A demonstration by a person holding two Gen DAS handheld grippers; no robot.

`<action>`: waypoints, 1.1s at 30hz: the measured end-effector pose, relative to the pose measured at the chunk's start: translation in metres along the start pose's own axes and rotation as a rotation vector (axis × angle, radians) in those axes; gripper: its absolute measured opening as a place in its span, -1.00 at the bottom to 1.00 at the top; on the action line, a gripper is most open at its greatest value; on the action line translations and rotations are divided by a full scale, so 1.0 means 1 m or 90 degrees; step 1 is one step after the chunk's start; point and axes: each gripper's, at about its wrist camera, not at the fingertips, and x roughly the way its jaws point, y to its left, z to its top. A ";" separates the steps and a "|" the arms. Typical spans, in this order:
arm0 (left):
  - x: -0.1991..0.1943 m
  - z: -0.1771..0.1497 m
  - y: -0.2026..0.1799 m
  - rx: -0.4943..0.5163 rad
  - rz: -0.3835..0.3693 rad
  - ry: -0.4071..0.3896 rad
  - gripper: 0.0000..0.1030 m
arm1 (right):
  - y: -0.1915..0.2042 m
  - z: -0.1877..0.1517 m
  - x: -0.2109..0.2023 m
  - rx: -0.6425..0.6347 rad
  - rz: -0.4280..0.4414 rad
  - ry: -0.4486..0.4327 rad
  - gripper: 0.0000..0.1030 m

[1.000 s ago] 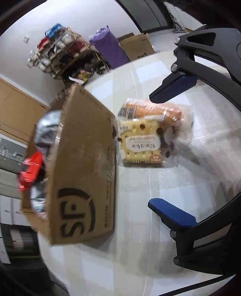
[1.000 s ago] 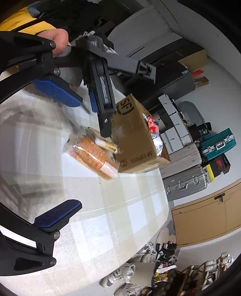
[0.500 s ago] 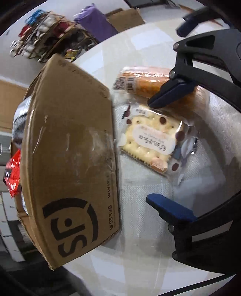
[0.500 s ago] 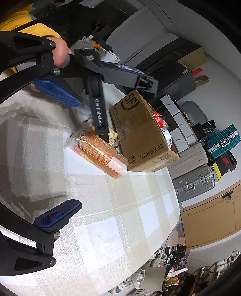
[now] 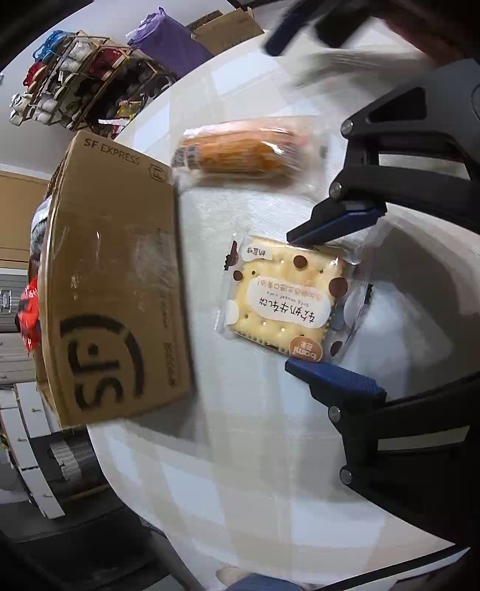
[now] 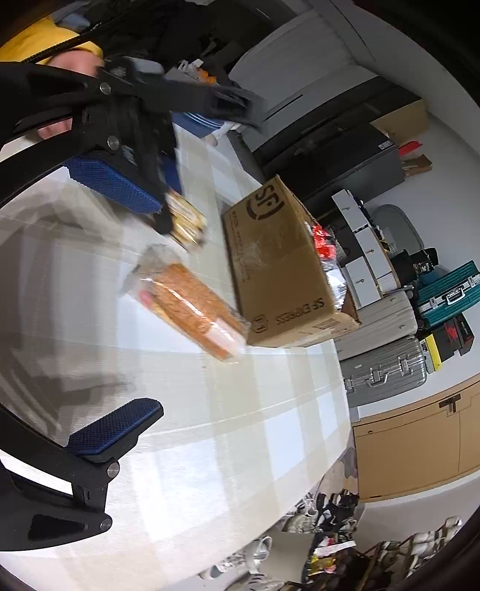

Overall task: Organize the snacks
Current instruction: 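Grasp the cracker pack with the left tool while the right tool grasps the bread pack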

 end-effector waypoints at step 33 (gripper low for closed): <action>-0.039 -0.029 0.052 -0.082 -0.082 -0.043 0.14 | 0.045 0.016 0.085 -0.145 -0.068 0.143 -0.26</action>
